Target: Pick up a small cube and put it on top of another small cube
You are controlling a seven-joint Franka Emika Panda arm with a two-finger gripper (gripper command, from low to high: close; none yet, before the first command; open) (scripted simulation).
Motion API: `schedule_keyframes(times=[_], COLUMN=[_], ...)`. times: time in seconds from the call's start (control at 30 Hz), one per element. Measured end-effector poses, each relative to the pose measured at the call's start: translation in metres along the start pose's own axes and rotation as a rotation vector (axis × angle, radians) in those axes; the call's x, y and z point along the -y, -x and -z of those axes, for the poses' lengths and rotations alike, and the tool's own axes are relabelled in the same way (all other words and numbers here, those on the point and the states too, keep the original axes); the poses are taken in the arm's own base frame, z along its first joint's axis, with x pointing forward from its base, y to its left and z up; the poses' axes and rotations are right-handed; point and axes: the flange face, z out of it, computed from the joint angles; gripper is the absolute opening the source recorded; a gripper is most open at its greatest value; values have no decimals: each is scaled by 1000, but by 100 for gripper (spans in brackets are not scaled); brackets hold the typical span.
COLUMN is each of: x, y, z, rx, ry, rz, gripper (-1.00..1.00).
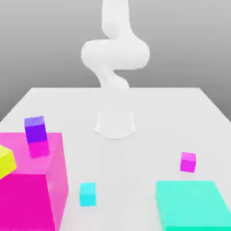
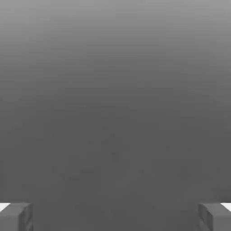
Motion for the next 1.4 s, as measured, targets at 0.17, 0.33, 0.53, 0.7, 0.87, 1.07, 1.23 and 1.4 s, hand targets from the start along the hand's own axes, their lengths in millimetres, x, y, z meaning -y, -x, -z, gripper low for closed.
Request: schedule_keyframes(times=[0.17,0.33,0.53,0.7,0.87,1.07,1.23,1.4], x=[21,14,-43,-100,-123,-127,-117,-97], y=[89,208,369,451,474,478,468,439], z=[-120,-207,-267,-287,-318,-324,-309,-285], rx=[207,400,635,753,761,761,760,755], ry=[31,57,90,106,108,108,109,124], rz=[267,547,932,1149,1155,1155,1156,1121], gripper=[0,0,0,0,0,-100,-100,-100])
